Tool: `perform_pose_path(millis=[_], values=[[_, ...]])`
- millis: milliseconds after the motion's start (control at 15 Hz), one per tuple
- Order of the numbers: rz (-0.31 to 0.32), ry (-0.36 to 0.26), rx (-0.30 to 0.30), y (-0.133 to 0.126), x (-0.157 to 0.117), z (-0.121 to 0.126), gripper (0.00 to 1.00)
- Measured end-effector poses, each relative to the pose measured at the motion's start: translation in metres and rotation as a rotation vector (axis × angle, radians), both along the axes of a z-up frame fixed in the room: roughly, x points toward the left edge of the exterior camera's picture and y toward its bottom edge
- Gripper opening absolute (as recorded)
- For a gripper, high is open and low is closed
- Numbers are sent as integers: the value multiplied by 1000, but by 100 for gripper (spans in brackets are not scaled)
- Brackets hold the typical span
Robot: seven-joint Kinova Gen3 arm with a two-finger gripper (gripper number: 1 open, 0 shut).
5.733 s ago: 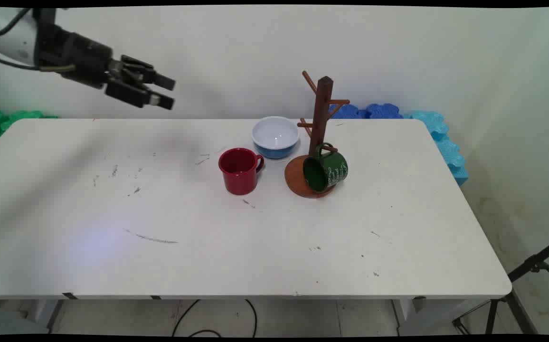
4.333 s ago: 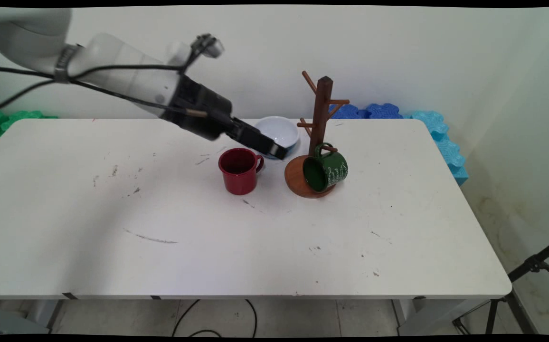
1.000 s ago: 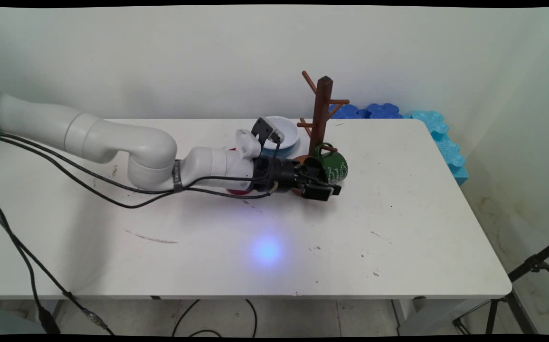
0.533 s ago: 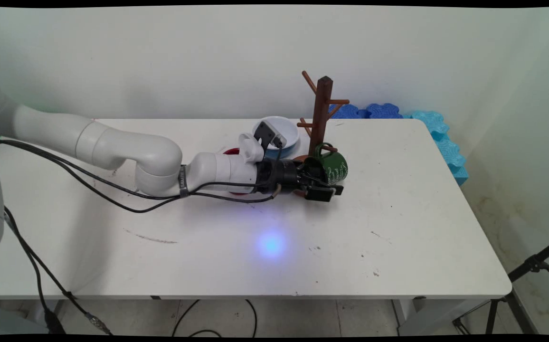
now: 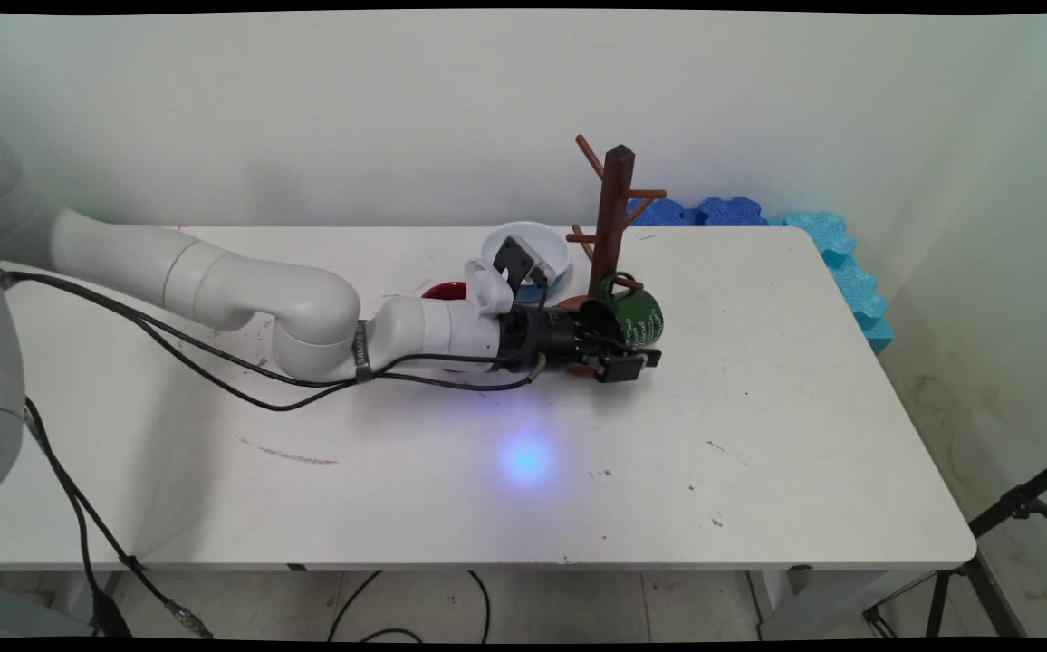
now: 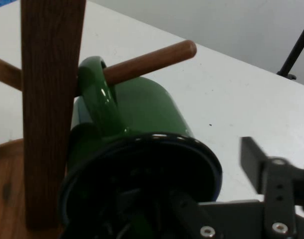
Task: Pick up the green mug from the rack, then place the picked object on the table
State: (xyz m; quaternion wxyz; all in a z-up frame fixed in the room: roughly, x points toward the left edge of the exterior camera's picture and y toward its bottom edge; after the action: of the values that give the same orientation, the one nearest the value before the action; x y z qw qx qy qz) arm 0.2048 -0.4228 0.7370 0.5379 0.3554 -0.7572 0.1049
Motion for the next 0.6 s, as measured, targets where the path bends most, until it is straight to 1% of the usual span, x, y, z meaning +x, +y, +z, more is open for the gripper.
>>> perform_pose_path(millis=[600], values=[[11, -10, -14, -3, -1, -1, 0]])
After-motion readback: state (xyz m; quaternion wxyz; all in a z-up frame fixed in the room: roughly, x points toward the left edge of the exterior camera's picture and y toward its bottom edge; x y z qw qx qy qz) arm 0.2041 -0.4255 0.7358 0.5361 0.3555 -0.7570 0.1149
